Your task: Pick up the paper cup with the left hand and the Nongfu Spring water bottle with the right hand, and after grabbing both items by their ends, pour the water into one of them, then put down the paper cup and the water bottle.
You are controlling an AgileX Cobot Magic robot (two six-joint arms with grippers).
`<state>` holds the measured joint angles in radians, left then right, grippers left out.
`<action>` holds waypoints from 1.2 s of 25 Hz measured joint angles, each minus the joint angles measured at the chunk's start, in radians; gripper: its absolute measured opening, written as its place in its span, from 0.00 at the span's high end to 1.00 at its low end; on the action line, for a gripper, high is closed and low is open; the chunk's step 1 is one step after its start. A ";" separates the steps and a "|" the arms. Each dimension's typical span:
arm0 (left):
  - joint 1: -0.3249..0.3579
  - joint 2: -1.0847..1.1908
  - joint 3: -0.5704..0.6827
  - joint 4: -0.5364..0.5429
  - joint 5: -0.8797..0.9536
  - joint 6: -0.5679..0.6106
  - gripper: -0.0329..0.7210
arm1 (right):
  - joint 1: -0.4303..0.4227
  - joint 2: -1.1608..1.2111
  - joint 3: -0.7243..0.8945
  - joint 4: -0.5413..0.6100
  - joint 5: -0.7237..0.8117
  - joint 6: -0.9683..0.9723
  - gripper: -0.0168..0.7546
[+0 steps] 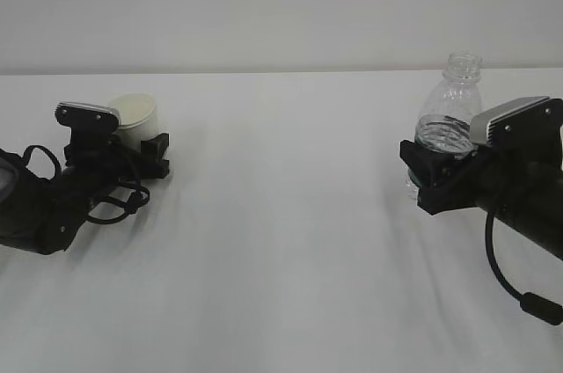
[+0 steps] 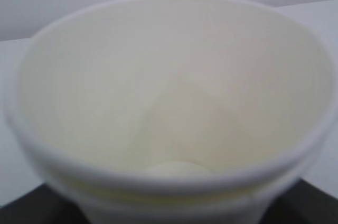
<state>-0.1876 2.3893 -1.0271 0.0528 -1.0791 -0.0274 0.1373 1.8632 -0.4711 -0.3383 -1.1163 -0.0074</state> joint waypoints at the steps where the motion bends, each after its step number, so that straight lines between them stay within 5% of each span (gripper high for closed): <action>1: 0.000 0.000 0.000 0.003 0.002 -0.007 0.29 | 0.000 0.000 0.000 0.000 0.000 0.000 0.36; 19: 0.007 -0.182 0.177 0.181 -0.036 -0.058 0.29 | 0.000 0.000 0.000 0.000 0.000 0.007 0.36; 30: 0.007 -0.284 0.251 0.566 -0.043 -0.217 0.29 | 0.000 0.000 0.000 -0.011 0.000 0.007 0.36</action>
<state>-0.1805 2.1053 -0.7760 0.6191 -1.1220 -0.2441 0.1373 1.8632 -0.4711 -0.3491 -1.1163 0.0000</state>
